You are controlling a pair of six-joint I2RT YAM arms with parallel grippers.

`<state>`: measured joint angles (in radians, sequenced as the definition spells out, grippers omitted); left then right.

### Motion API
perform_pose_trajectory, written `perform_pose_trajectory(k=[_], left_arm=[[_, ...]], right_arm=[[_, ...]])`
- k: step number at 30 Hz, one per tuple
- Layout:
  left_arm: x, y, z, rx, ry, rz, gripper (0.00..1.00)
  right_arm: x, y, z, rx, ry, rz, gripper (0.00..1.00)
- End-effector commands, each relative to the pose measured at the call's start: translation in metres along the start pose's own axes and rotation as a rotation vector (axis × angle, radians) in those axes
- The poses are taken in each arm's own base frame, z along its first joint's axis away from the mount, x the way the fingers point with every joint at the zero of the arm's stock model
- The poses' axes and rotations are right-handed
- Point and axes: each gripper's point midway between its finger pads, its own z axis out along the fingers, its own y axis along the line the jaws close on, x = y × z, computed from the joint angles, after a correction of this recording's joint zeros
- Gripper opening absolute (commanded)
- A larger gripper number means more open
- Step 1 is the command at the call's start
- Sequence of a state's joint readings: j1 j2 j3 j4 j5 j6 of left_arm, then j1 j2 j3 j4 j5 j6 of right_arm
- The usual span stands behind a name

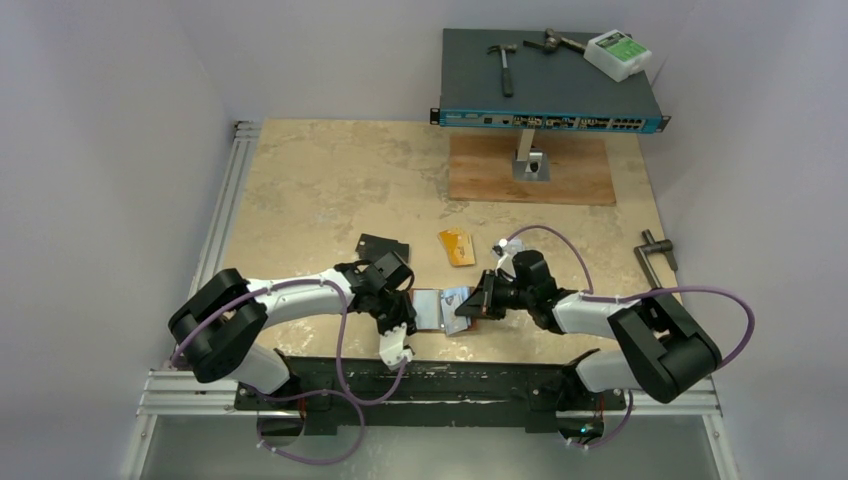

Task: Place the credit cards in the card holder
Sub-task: Turn over the card slot in the card holder, then insert the credit card into the card holder.

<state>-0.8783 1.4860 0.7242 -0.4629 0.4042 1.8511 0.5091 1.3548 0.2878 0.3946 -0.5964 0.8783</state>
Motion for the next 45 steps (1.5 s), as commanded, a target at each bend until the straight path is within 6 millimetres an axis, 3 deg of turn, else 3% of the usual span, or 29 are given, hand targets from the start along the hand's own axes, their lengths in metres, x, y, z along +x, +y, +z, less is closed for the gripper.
perform_pose_trajectory(k=[1, 22, 45], left_arm=[[-0.01, -0.019, 0.003, 0.053, -0.034, -0.036, 0.22], [-0.009, -0.016, 0.002, 0.036, -0.02, -0.041, 0.23], [-0.01, -0.017, 0.002, 0.031, -0.023, -0.037, 0.22]], right_arm=[[-0.01, 0.013, 0.002, -0.062, -0.016, -0.047, 0.0], [-0.014, 0.018, 0.011, -0.096, 0.01, -0.064, 0.0], [-0.027, -0.001, 0.026, -0.017, -0.017, -0.066, 0.0]])
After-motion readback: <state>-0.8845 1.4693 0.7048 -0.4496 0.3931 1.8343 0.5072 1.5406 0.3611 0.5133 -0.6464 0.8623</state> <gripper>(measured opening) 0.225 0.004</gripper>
